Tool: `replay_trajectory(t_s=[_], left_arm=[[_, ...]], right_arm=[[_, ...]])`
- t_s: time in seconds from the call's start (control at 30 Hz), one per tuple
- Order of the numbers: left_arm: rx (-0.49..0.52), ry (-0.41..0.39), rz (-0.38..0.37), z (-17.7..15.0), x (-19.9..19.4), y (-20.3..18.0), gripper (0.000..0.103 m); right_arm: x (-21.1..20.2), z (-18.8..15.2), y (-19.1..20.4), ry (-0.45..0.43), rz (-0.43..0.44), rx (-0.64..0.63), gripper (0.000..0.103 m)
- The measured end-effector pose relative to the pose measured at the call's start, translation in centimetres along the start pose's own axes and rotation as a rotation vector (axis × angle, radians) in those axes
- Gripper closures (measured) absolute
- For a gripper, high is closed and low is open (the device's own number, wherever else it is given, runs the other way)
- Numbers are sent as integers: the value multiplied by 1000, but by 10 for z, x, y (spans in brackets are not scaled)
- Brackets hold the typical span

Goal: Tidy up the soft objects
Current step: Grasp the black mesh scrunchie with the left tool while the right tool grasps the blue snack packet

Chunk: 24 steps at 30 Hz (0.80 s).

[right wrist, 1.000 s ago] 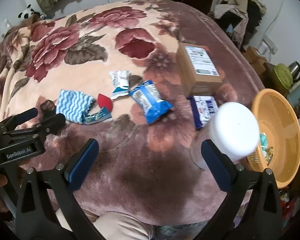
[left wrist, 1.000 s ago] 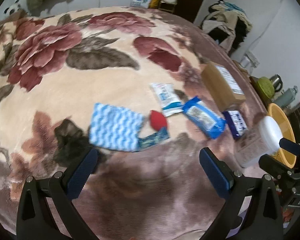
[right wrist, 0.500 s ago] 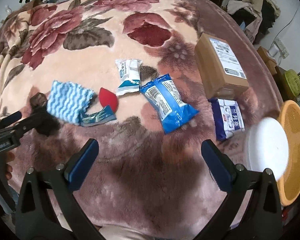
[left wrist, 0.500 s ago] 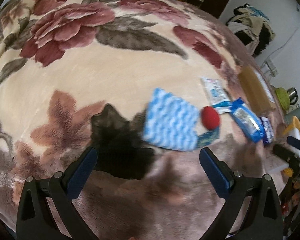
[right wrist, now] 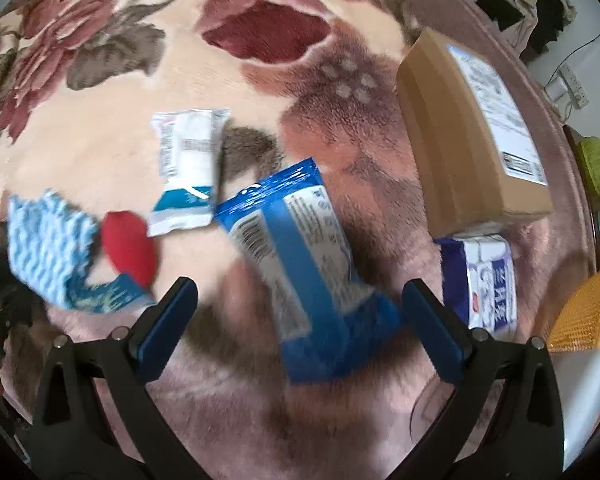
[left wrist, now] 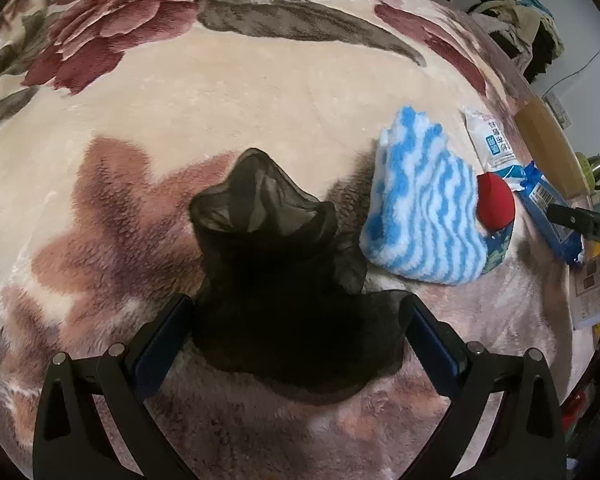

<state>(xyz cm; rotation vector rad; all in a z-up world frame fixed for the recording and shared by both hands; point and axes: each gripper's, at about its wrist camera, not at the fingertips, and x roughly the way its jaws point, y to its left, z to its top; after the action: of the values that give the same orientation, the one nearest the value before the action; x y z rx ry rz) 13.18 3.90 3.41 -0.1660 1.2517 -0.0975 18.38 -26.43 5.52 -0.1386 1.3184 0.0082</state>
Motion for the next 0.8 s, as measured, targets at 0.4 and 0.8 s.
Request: replay_trajectory(t_s=[0.4,0.8], left_arm=[[3,-33,19,-1,-5,3,58],[-38,-40,-19,-39,-41,-2,72]], right_arm=[[1,-24,16,-5,5,-103,57],[-51,-89,20,-81,150,-55,57]])
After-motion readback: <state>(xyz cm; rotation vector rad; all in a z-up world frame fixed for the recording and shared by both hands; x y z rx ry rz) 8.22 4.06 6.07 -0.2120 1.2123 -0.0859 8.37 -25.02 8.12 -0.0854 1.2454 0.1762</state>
